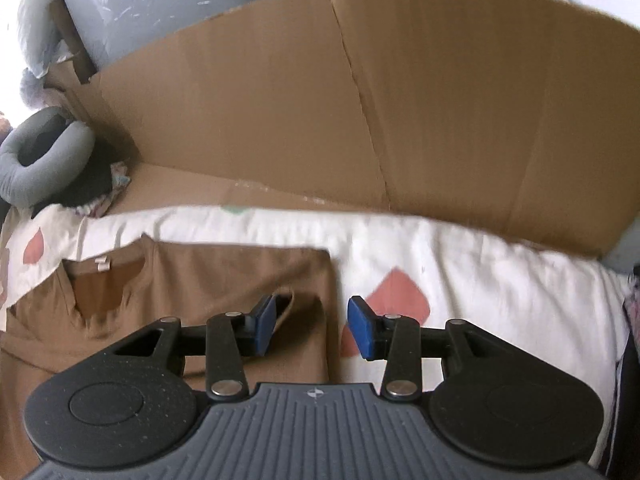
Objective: Fold clothes
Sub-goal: 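Open both tools and release the hem near the collar, then move both open tools to the folded edge of the shirt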
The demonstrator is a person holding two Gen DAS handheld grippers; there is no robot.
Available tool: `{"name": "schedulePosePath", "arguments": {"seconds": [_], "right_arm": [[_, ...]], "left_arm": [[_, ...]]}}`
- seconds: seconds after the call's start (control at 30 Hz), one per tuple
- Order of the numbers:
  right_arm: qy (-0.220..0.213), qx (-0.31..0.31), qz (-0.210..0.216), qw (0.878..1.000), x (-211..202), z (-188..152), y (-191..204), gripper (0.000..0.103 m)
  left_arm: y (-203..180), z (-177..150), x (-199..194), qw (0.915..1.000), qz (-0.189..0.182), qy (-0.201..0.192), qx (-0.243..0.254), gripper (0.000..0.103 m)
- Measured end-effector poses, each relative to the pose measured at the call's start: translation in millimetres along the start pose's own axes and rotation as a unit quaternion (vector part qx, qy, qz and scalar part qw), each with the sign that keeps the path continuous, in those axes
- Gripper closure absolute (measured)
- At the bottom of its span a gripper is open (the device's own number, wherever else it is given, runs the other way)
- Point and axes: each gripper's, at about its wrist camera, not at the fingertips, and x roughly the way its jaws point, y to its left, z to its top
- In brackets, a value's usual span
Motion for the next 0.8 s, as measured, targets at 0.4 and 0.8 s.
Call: {"name": "schedulePosePath", "arguments": {"seconds": [0.4, 0.8], "right_arm": [[0.055, -0.082, -0.039, 0.994, 35, -18, 23, 0.056], [0.043, -0.099, -0.06, 0.992, 63, -4, 33, 0.056]], "left_arm": [[-14, -19, 32, 0.9973, 0.023, 0.018, 0.068, 0.038], [-18, 6, 44, 0.9961, 0.051, -0.015, 0.07, 0.038]]}}
